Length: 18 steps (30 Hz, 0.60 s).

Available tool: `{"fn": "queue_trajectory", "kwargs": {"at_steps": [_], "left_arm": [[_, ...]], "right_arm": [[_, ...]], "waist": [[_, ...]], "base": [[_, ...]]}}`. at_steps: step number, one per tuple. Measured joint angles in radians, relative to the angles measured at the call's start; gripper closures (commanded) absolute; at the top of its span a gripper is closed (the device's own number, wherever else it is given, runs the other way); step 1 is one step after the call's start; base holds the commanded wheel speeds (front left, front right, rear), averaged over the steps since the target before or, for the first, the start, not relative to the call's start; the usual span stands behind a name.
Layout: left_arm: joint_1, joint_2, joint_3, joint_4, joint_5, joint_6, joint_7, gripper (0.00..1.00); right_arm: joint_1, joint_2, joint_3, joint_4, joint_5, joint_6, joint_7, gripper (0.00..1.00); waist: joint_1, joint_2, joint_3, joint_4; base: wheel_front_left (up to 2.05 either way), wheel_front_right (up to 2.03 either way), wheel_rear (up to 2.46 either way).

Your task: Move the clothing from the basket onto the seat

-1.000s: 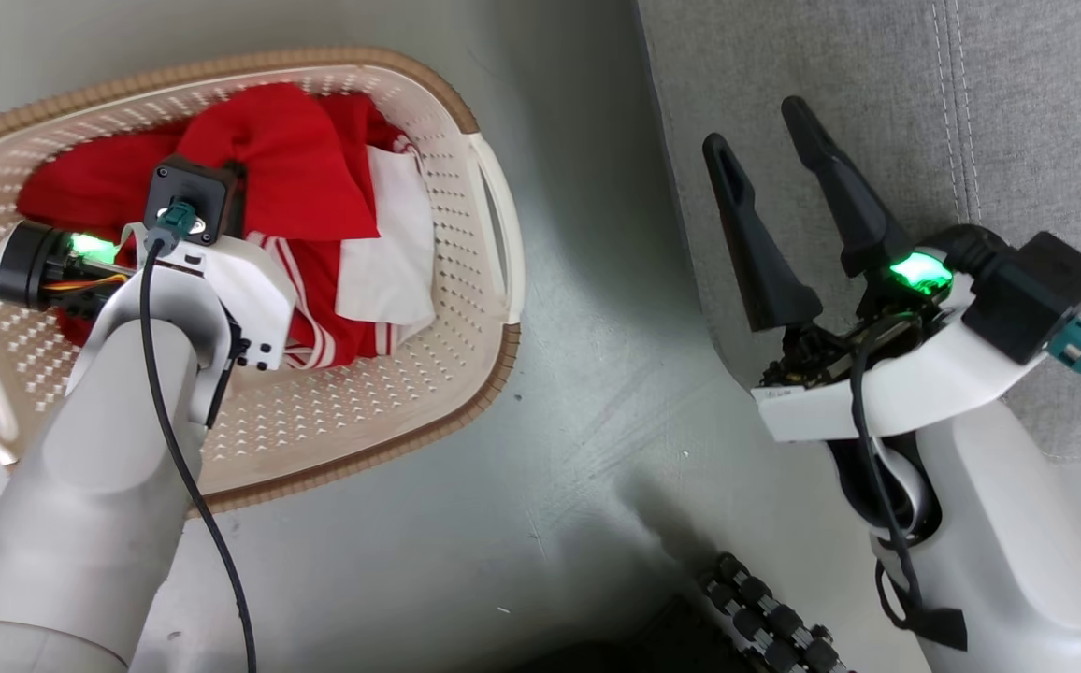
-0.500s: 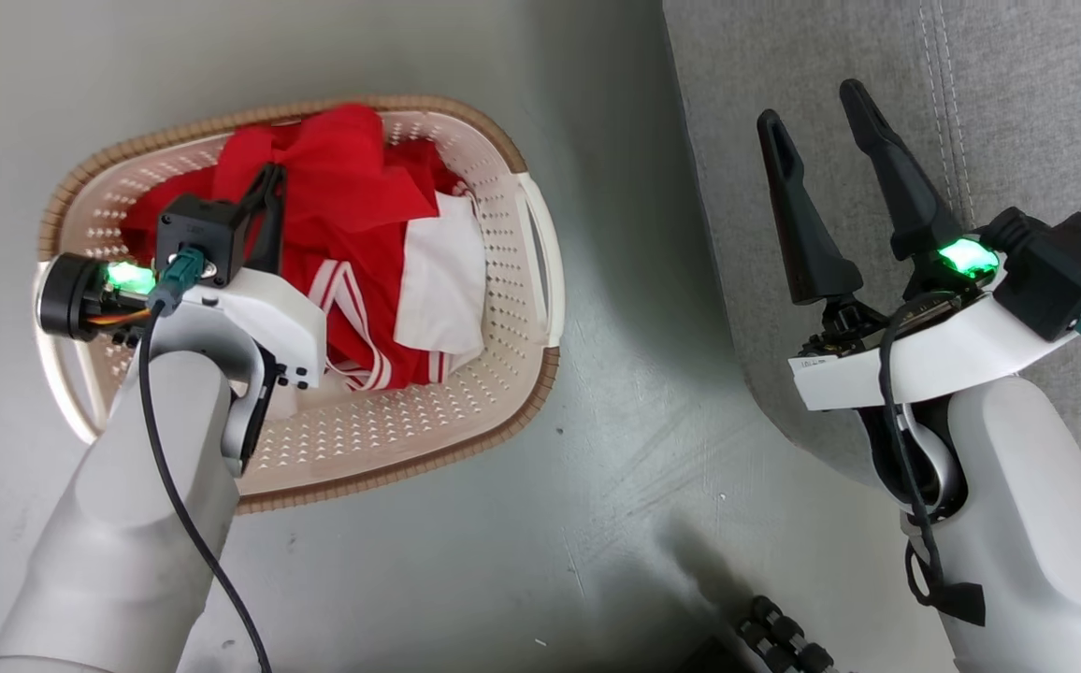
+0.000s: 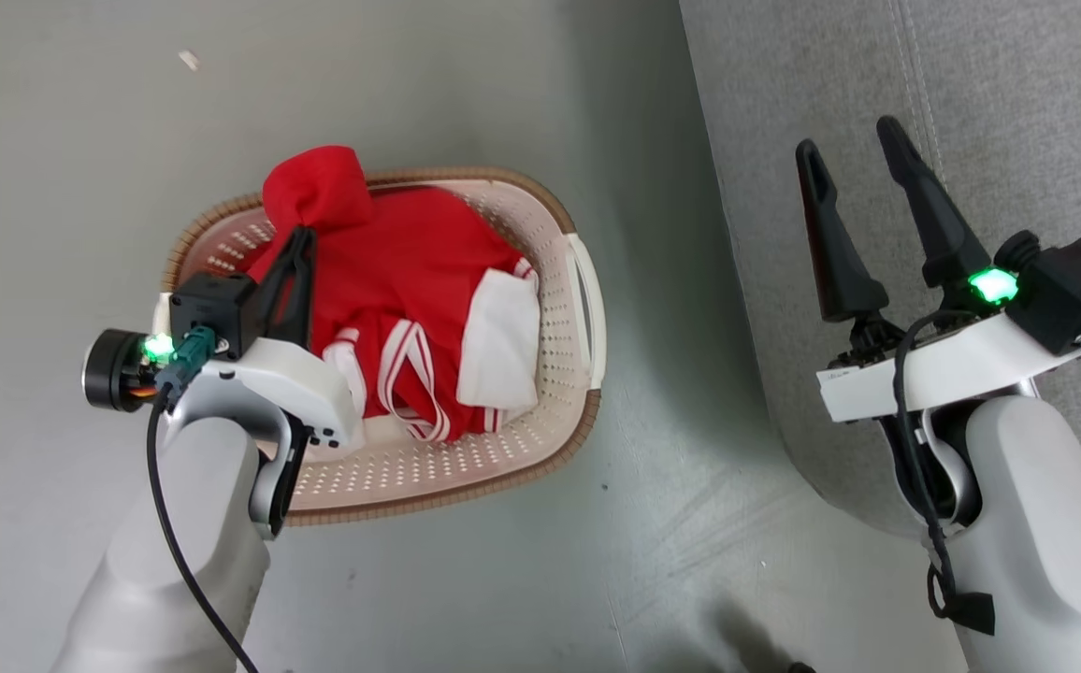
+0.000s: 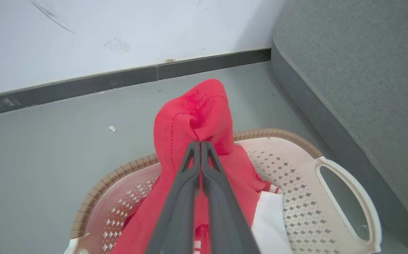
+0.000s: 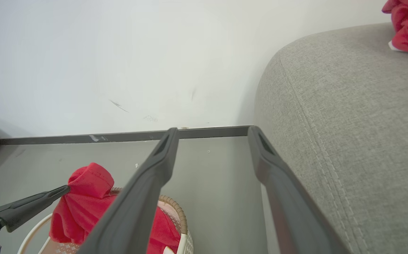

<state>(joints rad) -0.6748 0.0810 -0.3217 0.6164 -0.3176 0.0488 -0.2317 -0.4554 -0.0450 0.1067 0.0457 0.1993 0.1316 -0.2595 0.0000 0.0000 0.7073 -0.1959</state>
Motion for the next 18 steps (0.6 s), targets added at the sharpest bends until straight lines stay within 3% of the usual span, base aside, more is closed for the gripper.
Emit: {"fn": "queue_trajectory", "kwargs": {"at_steps": [18], "left_arm": [[0.126,-0.030,-0.001,-0.090,-0.053,-0.035,-0.016,1.00]], "right_arm": [[0.127,-0.002,-0.041,0.050,-0.045,0.000,0.000,0.00]], "waist": [[0.0000,0.0000,-0.215,0.095]], "base": [[0.00,0.00,0.00]]}}
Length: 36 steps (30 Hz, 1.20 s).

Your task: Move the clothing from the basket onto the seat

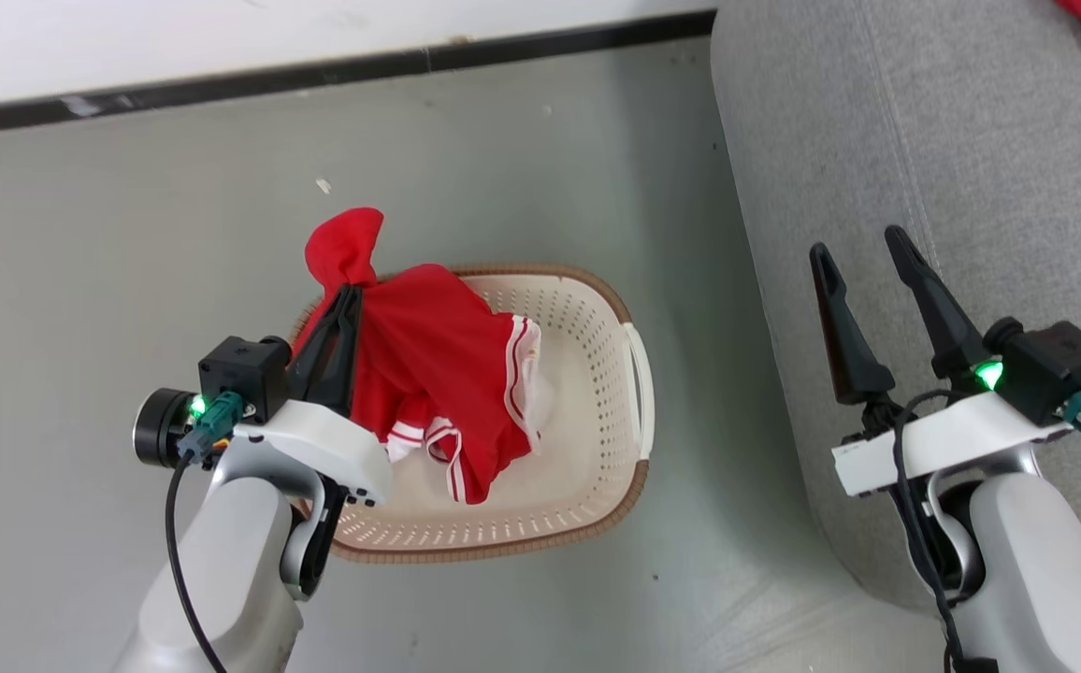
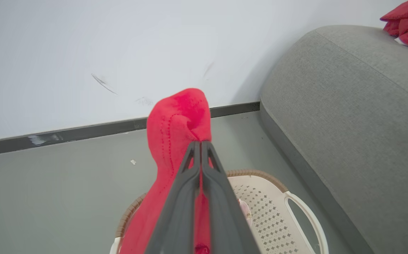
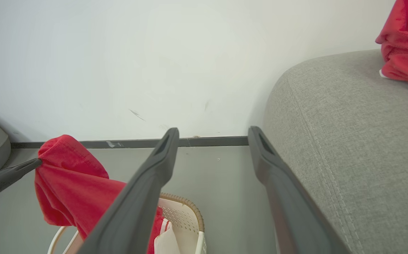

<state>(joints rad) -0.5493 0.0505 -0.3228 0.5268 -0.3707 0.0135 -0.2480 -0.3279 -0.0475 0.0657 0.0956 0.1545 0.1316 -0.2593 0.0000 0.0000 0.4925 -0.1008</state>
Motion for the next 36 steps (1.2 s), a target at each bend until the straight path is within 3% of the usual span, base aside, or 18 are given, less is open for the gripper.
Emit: {"fn": "queue_trajectory", "kwargs": {"at_steps": [36], "left_arm": [[0.257,-0.009,0.000,-0.199,-0.059,-0.017,0.000,1.00]], "right_arm": [[0.275,-0.007,-0.064,0.035,-0.042,0.000,0.001,0.00]], "waist": [[0.0000,0.0000,-0.396,0.139]], "base": [[0.00,0.00,0.00]]}}
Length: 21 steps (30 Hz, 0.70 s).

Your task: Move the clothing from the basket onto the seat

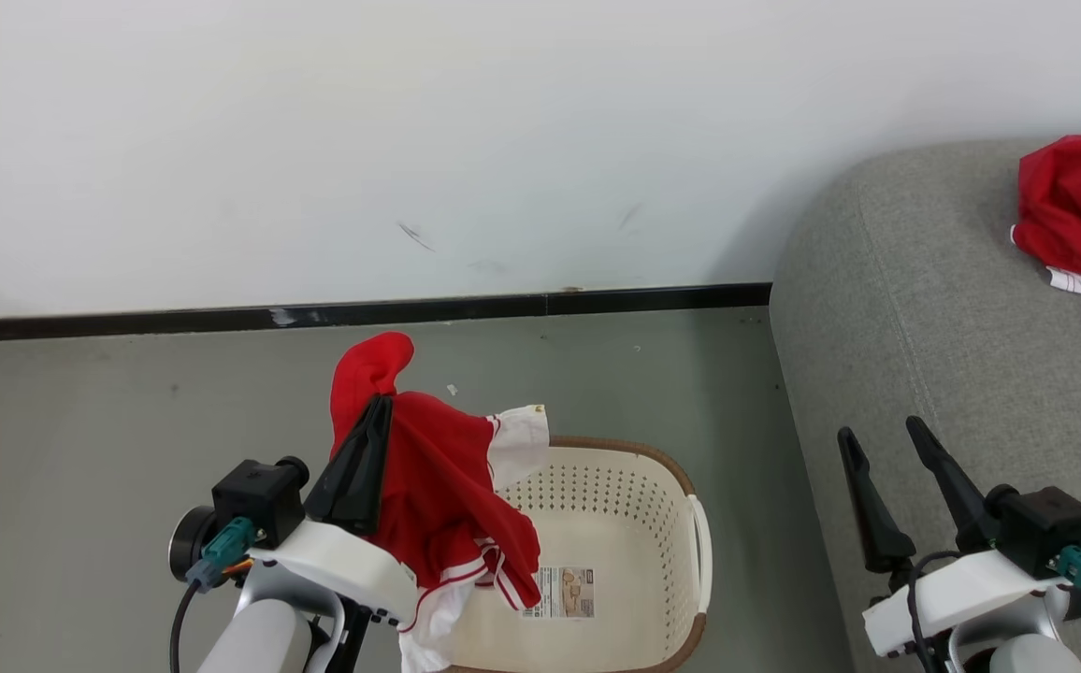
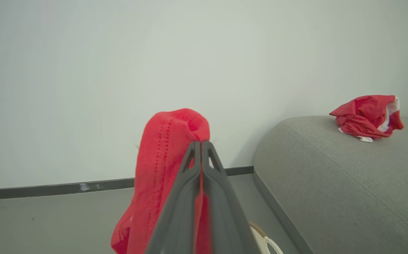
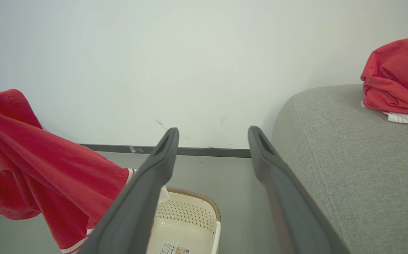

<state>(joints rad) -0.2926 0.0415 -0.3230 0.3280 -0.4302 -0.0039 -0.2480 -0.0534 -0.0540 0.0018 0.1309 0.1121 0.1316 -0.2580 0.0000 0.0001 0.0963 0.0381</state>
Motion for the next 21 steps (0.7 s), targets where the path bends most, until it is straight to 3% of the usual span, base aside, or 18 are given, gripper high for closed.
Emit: {"fn": "queue_trajectory", "kwargs": {"at_steps": [21], "left_arm": [[0.095,0.022,-0.002,-0.077,-0.009,0.010,0.028,1.00]], "right_arm": [[0.099,0.010,-0.008,-0.009,-0.018,0.000,0.000,0.00]], "waist": [[0.0001,0.0000,-0.116,0.031]], "base": [[0.00,0.00,0.00]]}}
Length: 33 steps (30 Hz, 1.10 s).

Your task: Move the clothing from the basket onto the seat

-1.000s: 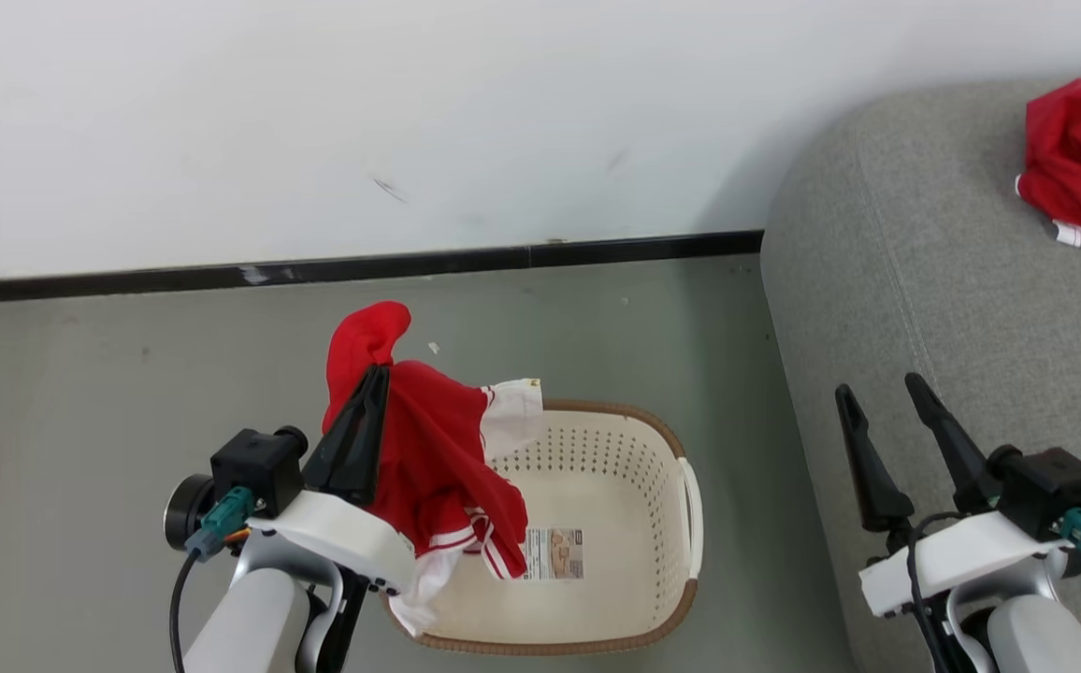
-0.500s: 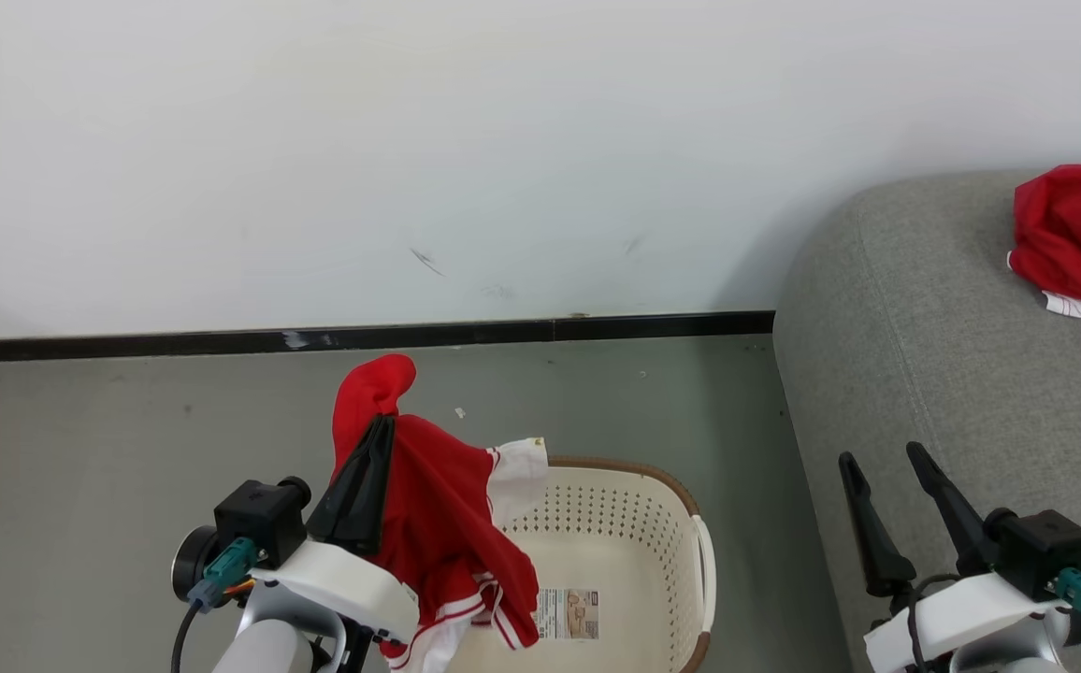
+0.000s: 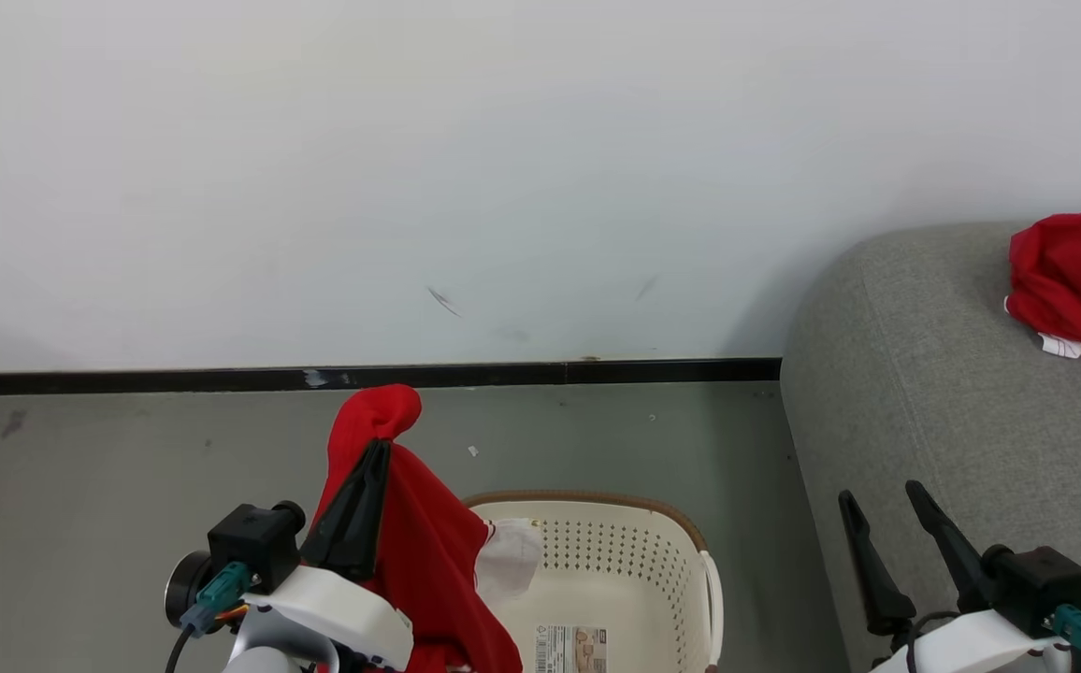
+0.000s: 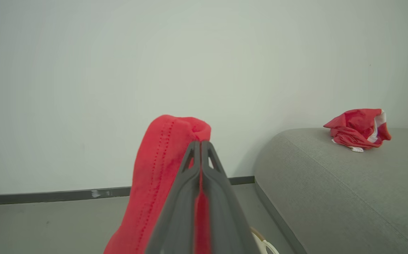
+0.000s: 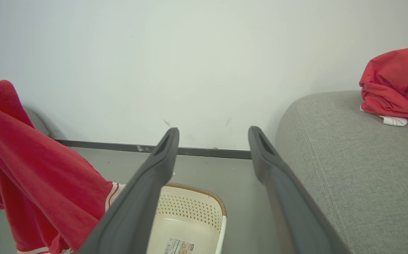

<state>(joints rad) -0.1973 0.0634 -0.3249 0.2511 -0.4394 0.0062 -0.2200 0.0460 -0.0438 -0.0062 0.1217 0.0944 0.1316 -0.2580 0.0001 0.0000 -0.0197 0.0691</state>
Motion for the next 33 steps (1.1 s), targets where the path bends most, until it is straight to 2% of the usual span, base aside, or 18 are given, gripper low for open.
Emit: {"fn": "queue_trajectory", "kwargs": {"at_steps": [10,17,25,33], "left_arm": [[0.025,0.007,-0.006,-0.051,0.000,0.002,0.026,1.00],[0.026,0.013,-0.012,-0.094,0.000,0.009,0.037,1.00],[0.026,0.012,-0.041,-0.146,0.000,0.009,0.062,1.00],[0.026,0.008,-0.074,-0.196,0.002,0.007,0.080,1.00]], "right_arm": [[0.035,0.002,0.004,-0.013,-0.002,0.000,0.000,0.00],[0.033,0.002,0.046,-0.024,-0.013,0.000,0.000,0.00],[-0.009,0.001,0.166,-0.022,-0.028,0.000,0.000,0.00],[-0.094,-0.002,0.337,0.012,-0.037,0.000,0.000,0.00]], "waist": [[-0.0001,0.0000,-0.023,0.011],[-0.0001,0.0000,-0.024,0.015],[-0.0001,0.0000,-0.022,0.017],[-0.0001,0.0000,-0.020,0.027]], "base": [[0.00,0.00,0.00],[0.00,0.00,0.00],[0.00,0.00,0.00],[0.00,0.00,0.00]]}}
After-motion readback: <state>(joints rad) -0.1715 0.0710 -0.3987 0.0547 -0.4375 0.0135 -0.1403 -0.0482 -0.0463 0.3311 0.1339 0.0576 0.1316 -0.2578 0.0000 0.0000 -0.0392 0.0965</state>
